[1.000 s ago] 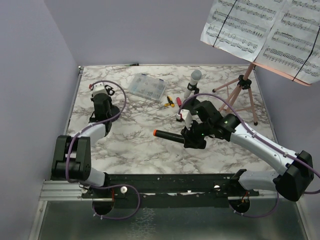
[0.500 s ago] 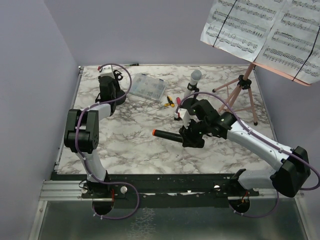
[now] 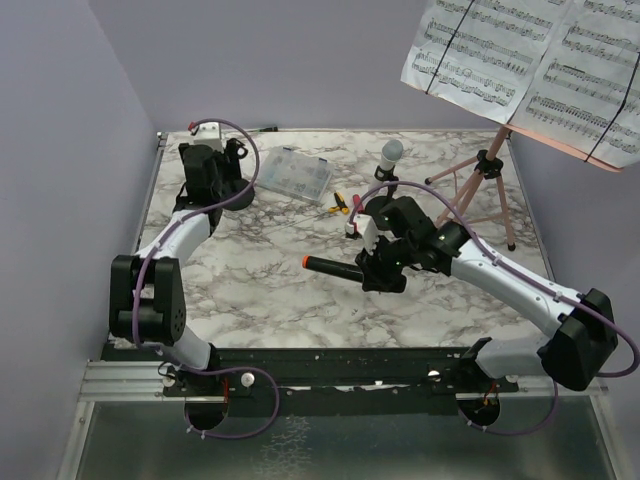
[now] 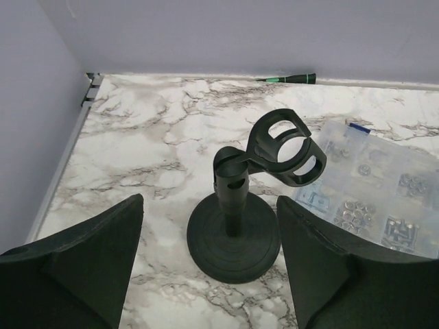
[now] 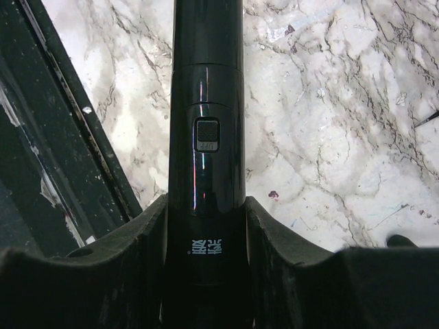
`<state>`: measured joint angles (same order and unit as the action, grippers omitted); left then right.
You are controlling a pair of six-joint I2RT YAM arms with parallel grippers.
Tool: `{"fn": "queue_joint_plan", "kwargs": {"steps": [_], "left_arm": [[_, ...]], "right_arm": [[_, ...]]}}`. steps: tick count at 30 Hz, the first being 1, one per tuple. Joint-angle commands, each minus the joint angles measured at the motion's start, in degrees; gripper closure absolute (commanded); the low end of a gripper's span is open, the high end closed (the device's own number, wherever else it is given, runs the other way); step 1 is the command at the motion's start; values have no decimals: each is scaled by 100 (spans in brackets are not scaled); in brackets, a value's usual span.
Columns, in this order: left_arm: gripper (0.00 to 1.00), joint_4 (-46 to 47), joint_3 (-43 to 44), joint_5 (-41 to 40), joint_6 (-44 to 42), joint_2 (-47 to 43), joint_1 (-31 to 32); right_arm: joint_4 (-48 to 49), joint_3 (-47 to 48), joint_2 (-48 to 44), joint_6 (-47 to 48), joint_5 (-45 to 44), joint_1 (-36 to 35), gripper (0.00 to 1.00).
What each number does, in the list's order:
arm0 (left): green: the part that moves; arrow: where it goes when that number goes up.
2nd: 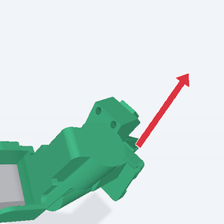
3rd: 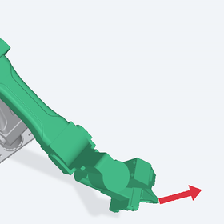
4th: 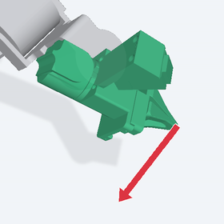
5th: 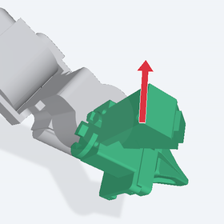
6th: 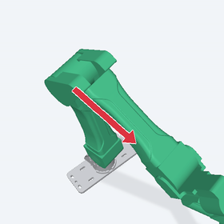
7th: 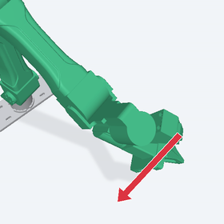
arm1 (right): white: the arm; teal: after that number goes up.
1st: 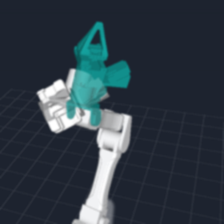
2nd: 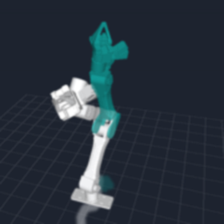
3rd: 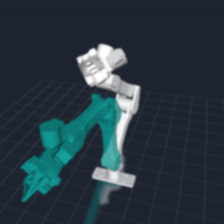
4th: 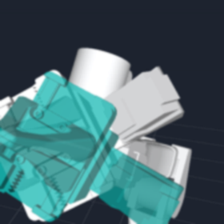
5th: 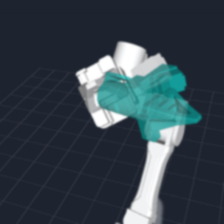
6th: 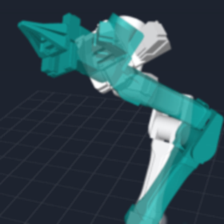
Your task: Pack up the instrument practice props
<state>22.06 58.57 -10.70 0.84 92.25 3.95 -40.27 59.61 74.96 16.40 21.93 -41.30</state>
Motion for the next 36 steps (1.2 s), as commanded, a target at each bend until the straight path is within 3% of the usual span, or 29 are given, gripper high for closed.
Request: {"fn": "queue_joint_plan", "kwargs": {"steps": [1,8,14,20,28,36], "left_arm": [[20,-1219,-197,382,-480,-837,74],[19,-2544,-535,1439,-1119,-2127,685],[14,-2858,-1275,2994,-1808,-3374,999],[8,-3059,-1874,3911,-2348,-4190,1378],[7,-3290,-2015,4056,-2889,-4450,2183],[8,-3583,-1864,3837,-3880,-4168,2953]], "right_arm": [[172,215,87,123,89,-18,100],[189,329,232,174,215,-19,99],[105,442,309,222,275,-19,99],[-18,536,285,260,348,-23,99],[-370,938,354,378,512,-19,100],[-487,1131,584,377,662,-19,100]]}}
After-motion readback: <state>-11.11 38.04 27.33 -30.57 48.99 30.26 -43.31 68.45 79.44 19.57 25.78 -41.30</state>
